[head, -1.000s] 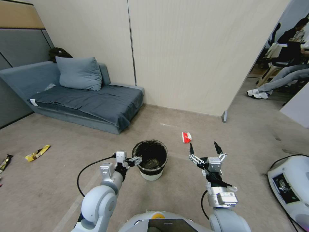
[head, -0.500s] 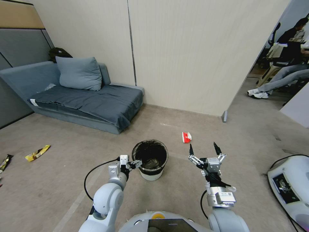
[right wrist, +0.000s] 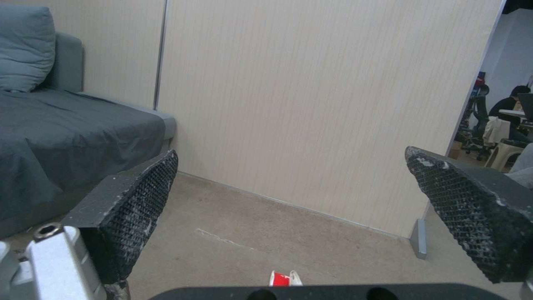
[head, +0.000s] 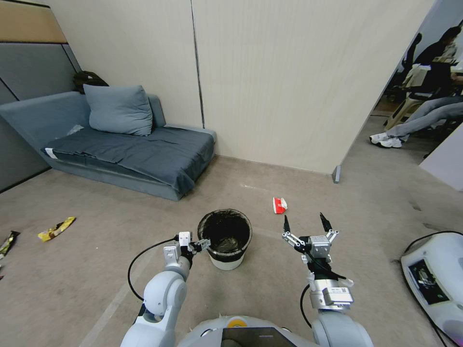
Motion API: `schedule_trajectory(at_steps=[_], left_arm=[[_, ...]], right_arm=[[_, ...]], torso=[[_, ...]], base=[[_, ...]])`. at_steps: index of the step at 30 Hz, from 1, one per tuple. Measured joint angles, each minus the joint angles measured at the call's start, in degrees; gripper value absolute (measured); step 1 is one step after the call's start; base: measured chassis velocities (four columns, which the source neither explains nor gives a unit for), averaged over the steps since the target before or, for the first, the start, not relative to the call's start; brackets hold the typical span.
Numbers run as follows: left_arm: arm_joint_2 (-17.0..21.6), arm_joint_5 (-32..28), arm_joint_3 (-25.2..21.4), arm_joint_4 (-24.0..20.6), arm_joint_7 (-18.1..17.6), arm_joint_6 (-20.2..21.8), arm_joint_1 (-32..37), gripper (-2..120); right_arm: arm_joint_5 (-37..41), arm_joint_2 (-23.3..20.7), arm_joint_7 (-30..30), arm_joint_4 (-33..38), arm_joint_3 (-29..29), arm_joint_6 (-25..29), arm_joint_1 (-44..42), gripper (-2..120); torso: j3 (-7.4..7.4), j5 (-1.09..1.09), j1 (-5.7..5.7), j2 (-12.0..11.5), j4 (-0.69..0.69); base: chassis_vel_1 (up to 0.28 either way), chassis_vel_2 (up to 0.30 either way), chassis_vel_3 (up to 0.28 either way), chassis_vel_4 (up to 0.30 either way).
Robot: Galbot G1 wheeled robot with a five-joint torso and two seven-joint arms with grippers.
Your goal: Pick up the trash bin, then pick up the garbage from the floor and place it into the trash bin.
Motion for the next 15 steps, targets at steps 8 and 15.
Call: schedule_trajectory(at_steps=[8, 15], left_arm=[[0.71, -3.20, 0.26, 3.40, -1.07, 0.28, -2.74, 100], [0.51, -3.36, 0.03, 7.15, -1.05, 0.11, -5.05, 100]], right_arm=[[0.02, 0.00, 0.01, -0.25, -0.13, 0.45, -0.04, 100], [-0.07, 0.00, -0.15, -0.53, -0.16, 0.76, -0.06, 100]], torso=[[0.00, 0.00, 0.00, 0.00, 0.00], [0.00, 0.00, 0.00, 0.00, 0.00]], base=[[0.000, 0.000, 0.000, 0.000], [0.000, 0.000, 0.000, 0.000]])
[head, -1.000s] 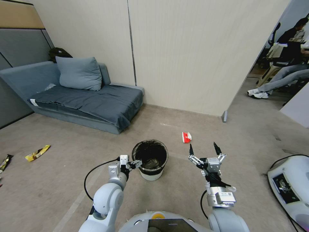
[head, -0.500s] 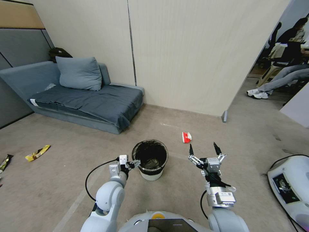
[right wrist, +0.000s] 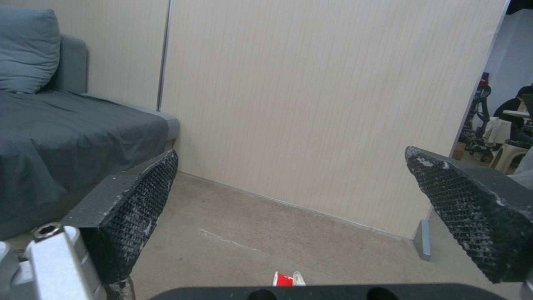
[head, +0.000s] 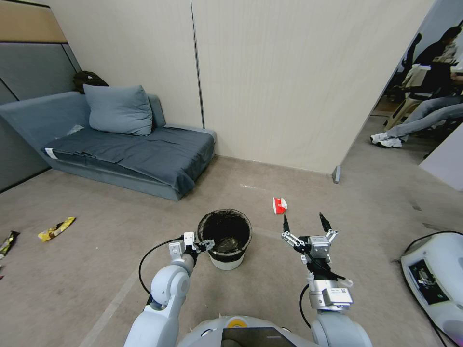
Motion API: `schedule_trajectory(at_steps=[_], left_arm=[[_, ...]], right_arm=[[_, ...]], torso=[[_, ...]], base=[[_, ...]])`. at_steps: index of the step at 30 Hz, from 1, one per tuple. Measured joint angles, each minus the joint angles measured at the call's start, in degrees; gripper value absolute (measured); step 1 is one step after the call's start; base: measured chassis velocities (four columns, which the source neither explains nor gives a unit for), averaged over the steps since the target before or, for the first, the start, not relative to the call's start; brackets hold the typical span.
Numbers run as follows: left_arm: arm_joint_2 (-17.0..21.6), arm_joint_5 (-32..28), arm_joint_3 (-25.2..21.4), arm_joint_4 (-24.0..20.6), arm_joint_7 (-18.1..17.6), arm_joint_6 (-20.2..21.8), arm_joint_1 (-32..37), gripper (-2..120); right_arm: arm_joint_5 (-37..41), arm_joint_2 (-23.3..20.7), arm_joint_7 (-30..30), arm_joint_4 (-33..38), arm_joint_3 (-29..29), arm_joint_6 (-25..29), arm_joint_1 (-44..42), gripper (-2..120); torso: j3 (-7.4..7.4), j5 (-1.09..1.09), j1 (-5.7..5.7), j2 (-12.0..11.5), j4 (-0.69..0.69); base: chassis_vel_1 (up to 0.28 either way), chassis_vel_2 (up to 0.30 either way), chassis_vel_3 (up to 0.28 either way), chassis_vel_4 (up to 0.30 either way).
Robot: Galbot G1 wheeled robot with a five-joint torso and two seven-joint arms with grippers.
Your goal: Pick up the trash bin, then pick up the garbage from the floor and place it into the trash bin.
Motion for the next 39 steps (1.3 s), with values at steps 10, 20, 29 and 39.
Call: schedule_trajectory(at_steps=[10, 20, 29, 39], left_arm=[[-1.07, 0.06, 0.30, 3.99, 0.18, -0.50, -2.11, 99], [-1.88, -0.90, 0.90, 7.37, 0.11, -0.60, -3.66, 73], [-2.33, -0.89, 1.24, 7.20, -0.56, -0.61, -2.58, 44], [-2.91, -0.01, 1.28, 6.98, -1.04, -0.63, -1.10, 5]], right_arm=[[-0.01, 0.00, 0.00, -0.42, -0.09, 0.15, 0.04, 100], [-0.13, 0.00, -0.06, -1.10, -0.23, 0.53, 0.10, 100], [-0.13, 0.00, -0.06, -1.27, -0.49, 0.68, 0.18, 100], [-0.14, 0.00, 0.38, -1.30, -0.97, 0.74, 0.21, 100]], torso=[[0.00, 0.00, 0.00, 0.00, 0.00], [0.00, 0.02, 0.00, 0.00, 0.01], [-0.01, 0.02, 0.00, 0.01, 0.00], [-0.01, 0.02, -0.01, 0.01, 0.02]], base=[[0.000, 0.000, 0.000, 0.000], [0.000, 0.000, 0.000, 0.000], [0.000, 0.000, 0.000, 0.000], [0.000, 0.000, 0.000, 0.000]])
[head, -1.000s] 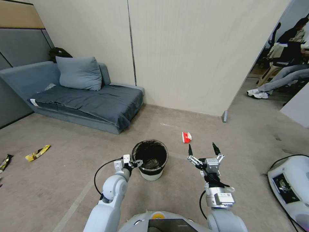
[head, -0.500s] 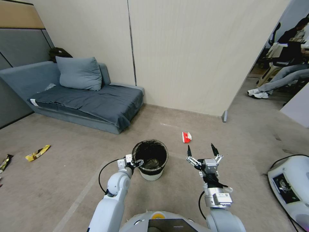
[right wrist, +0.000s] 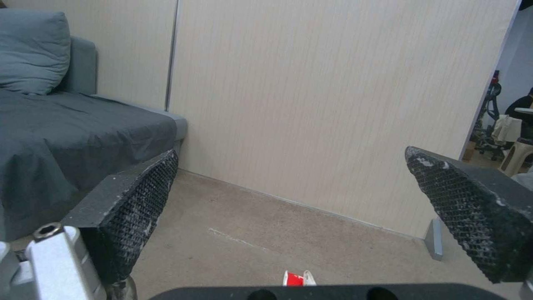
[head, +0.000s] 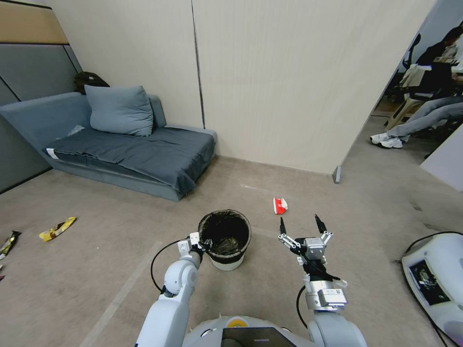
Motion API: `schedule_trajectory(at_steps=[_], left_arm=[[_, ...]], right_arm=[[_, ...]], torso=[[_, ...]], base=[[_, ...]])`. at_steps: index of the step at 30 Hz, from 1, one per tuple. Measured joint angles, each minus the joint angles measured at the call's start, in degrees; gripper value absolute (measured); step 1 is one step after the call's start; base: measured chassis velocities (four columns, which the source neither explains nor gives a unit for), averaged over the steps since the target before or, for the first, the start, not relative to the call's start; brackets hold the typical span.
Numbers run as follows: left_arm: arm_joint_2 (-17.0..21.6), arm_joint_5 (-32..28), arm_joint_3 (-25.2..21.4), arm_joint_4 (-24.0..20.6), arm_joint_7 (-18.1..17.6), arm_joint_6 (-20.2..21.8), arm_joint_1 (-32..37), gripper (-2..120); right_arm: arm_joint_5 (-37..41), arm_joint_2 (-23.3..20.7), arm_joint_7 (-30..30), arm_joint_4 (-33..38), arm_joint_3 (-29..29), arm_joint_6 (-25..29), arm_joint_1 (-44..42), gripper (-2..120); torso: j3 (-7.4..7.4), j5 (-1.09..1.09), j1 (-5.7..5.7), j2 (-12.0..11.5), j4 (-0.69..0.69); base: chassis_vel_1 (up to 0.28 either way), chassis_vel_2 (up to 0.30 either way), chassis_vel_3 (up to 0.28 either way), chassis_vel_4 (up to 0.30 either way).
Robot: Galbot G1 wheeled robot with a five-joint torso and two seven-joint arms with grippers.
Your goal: Pick up the trash bin, then pick up the garbage from the floor and place it into the trash bin.
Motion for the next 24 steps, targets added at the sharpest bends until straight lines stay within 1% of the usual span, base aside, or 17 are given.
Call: schedule_trajectory(at_steps=[2, 10, 19, 24], left_arm=[[-0.05, 0.01, 0.02, -0.02, 0.04, 0.01, 0.12, 1], [-0.19, 0.01, 0.02, -0.12, -0.02, 0.04, 0.23, 1], [-0.50, 0.85, -0.22, -0.53, -0.35, 0.06, 1.03, 1], [-0.97, 1.29, -0.94, -2.08, -0.74, -0.34, 2.06, 1]], right_arm=[[-0.04, 0.00, 0.55, 0.37, -0.18, -0.20, -0.02, 100], [-0.14, 0.00, 0.74, 0.46, -0.24, -0.30, -0.03, 100], [-2.47, 0.00, 2.22, 0.92, -0.37, -0.35, 0.02, 100], [-2.68, 0.00, 2.37, 0.81, -0.46, 0.78, 0.18, 100]], torso=[[0.00, -0.02, 0.00, 0.00, -0.01], [0.00, -0.02, 0.00, 0.00, -0.01], [0.01, -0.03, 0.00, 0.00, -0.02], [0.02, -0.07, 0.01, -0.01, -0.04]], base=[[0.000, 0.000, 0.000, 0.000], [0.000, 0.000, 0.000, 0.000], [0.000, 0.000, 0.000, 0.000], [0.000, 0.000, 0.000, 0.000]])
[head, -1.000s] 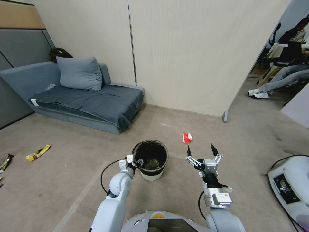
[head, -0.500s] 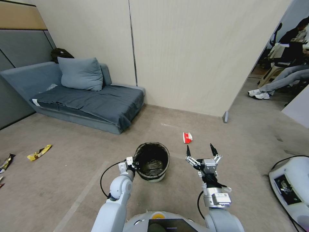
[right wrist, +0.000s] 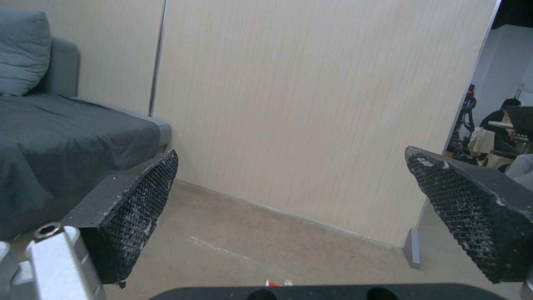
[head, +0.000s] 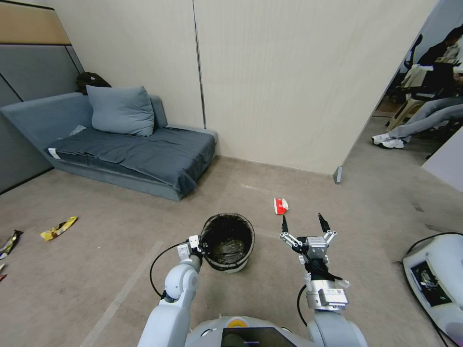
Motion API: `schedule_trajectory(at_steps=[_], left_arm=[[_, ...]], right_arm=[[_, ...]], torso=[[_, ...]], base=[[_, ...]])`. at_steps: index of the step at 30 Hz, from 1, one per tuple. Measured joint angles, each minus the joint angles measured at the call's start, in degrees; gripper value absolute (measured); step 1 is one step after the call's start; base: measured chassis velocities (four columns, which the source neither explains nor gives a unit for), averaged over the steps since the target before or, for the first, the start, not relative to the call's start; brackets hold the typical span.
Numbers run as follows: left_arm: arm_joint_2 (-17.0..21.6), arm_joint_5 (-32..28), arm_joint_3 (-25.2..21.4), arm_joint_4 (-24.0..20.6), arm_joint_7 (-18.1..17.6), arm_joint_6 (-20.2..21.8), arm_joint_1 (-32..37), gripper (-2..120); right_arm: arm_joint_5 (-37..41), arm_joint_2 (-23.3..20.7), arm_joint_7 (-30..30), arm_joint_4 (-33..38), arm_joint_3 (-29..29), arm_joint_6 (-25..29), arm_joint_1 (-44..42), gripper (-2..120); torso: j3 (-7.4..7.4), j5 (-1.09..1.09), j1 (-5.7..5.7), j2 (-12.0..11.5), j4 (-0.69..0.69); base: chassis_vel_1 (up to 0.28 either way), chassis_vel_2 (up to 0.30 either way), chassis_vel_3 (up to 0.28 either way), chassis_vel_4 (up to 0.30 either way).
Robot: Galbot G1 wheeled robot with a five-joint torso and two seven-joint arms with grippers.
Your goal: Pick up the trash bin, then pick up the garbage from the floor and place it into the trash bin.
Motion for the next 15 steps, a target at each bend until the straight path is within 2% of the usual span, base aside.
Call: schedule_trajectory(at_steps=[5, 7, 12, 15], left_arm=[[-0.38, 1.69, -0.30, -1.70, 0.47, -0.59, 1.16, 1], [-0.42, 3.08, -0.49, -2.56, 0.91, -0.95, 1.62, 1], [-0.49, 7.22, -1.05, -6.07, 1.79, -2.04, 3.57, 1], [-0.77, 8.72, -1.08, -8.63, 1.88, -2.37, 4.81, 1]], right_arm=[[-0.20, 0.00, -0.20, -0.32, -0.03, 0.96, 0.10, 100], [-0.52, 0.00, -0.62, -0.79, -0.09, 1.90, 0.25, 100], [-0.63, 0.00, -0.93, -1.07, -0.13, 2.54, 0.36, 100], [2.24, 0.00, -0.40, -1.07, -0.08, 2.54, 0.50, 100]], torso=[[0.01, -0.02, 0.01, -0.01, -0.02], [0.01, 0.03, 0.01, -0.01, -0.01], [0.00, 0.05, 0.00, -0.01, 0.02], [0.00, 0.04, 0.01, -0.01, 0.03]], base=[[0.000, 0.000, 0.000, 0.000], [0.000, 0.000, 0.000, 0.000], [0.000, 0.000, 0.000, 0.000], [0.000, 0.000, 0.000, 0.000]])
